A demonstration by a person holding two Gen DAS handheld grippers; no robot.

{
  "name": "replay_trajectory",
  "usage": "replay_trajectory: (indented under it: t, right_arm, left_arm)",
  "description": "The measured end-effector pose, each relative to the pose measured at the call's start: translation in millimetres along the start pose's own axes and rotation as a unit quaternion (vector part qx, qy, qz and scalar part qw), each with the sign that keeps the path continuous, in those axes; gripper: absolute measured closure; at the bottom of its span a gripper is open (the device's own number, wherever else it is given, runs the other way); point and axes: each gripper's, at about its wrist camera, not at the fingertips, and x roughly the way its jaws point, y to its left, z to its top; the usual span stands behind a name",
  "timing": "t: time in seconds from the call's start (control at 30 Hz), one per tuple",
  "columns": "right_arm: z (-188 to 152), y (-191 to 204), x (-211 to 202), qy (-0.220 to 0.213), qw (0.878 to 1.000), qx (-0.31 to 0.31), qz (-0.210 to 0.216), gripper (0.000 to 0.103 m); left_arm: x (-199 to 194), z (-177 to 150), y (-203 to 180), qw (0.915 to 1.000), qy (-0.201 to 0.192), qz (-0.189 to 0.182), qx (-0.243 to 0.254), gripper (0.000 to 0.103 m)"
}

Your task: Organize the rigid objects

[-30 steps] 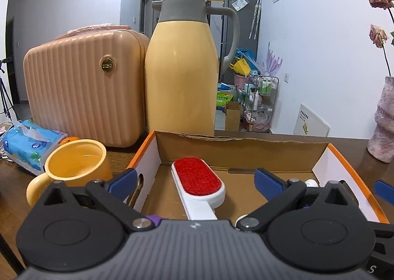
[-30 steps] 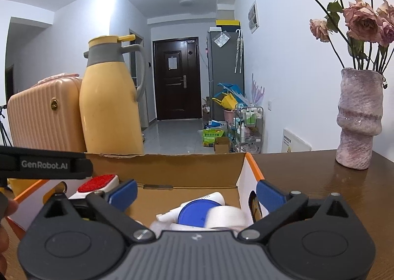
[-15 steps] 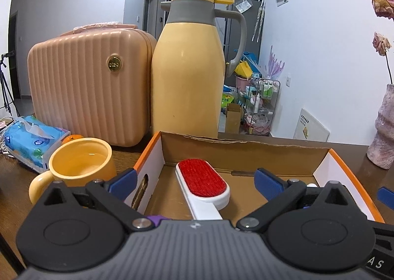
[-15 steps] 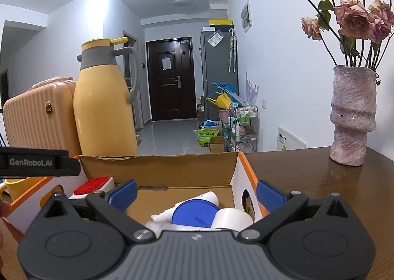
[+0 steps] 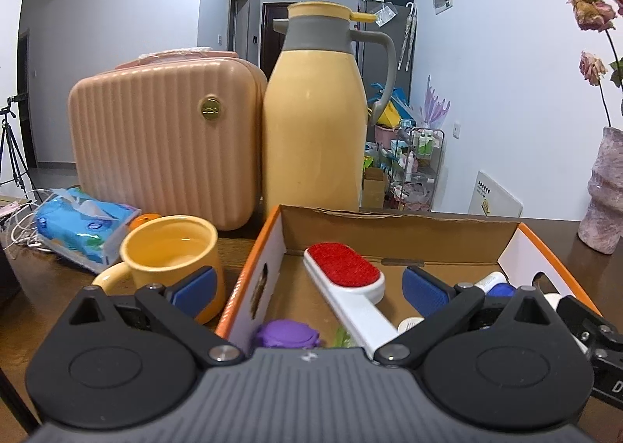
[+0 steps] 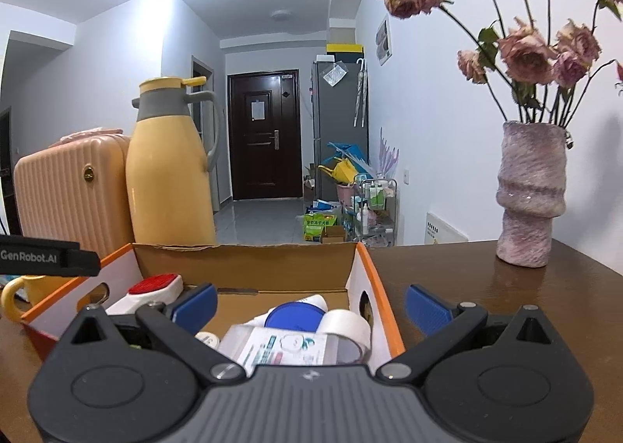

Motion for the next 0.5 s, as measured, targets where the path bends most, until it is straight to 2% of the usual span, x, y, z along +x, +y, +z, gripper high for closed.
replay_trajectory:
  t: [0.27, 0.5]
  right_arm:
    - [-9, 3, -48, -0.008, 1.0, -0.005, 0.003, 0.0]
    - [-20, 0, -105, -0.02, 1.0, 0.004, 0.016, 0.0]
  left_arm:
    - [-44, -16, 18, 1.0, -0.008, 0.001, -0.003, 0.0]
    - [-108, -34, 30, 0.9994, -0.034, -0.008, 0.001, 0.0]
